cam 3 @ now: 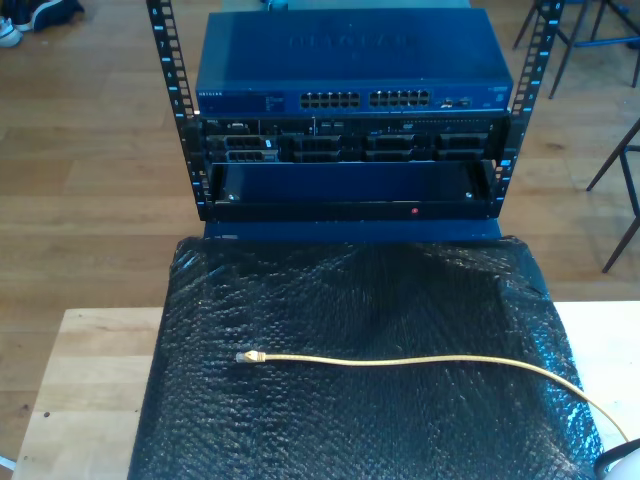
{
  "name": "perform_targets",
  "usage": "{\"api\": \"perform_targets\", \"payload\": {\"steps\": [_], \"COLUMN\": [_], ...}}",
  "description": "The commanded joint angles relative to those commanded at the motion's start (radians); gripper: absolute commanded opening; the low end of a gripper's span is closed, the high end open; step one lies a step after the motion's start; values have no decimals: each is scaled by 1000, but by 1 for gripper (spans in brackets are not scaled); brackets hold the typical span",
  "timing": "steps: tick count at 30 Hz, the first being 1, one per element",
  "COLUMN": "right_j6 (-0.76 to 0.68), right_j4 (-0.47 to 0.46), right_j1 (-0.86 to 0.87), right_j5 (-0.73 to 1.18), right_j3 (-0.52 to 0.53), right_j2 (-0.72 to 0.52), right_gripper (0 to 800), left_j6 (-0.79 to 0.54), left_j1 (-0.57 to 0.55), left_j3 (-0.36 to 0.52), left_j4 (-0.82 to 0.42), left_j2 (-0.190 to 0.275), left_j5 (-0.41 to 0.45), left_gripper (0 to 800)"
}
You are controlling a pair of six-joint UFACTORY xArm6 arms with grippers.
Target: Grab the cable and plug it in
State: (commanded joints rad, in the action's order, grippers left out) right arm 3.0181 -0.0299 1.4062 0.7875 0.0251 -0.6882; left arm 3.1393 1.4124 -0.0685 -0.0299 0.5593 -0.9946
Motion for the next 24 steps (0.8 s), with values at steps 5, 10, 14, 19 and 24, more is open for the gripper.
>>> {"api": "perform_targets", "payload": {"steps": [5, 10, 14, 19, 24], "right_j6": [-2, -3, -17, -29, -60], "right_j4": [2, 3, 2, 2, 5], "right_j1": [0, 2, 9, 15, 15], "right_j5": [14, 127, 258, 390, 532], "right_j3": [-8, -72, -147, -235, -325], "right_j2": [-17, -15, -11, -12, -15], "right_gripper": [800, 800, 800, 800, 800], "left_j6": [3, 5, 5, 6, 6], "left_j1": [0, 0, -2, 0, 0], "left_j3": [0, -2, -3, -6, -31], "left_j4": [0, -2, -3, -6, -8], "left_j2": [-2, -2, -2, 0, 3], "left_j5": [0, -3, -5, -6, -51], "left_gripper": [800, 800, 800, 800, 800]}}
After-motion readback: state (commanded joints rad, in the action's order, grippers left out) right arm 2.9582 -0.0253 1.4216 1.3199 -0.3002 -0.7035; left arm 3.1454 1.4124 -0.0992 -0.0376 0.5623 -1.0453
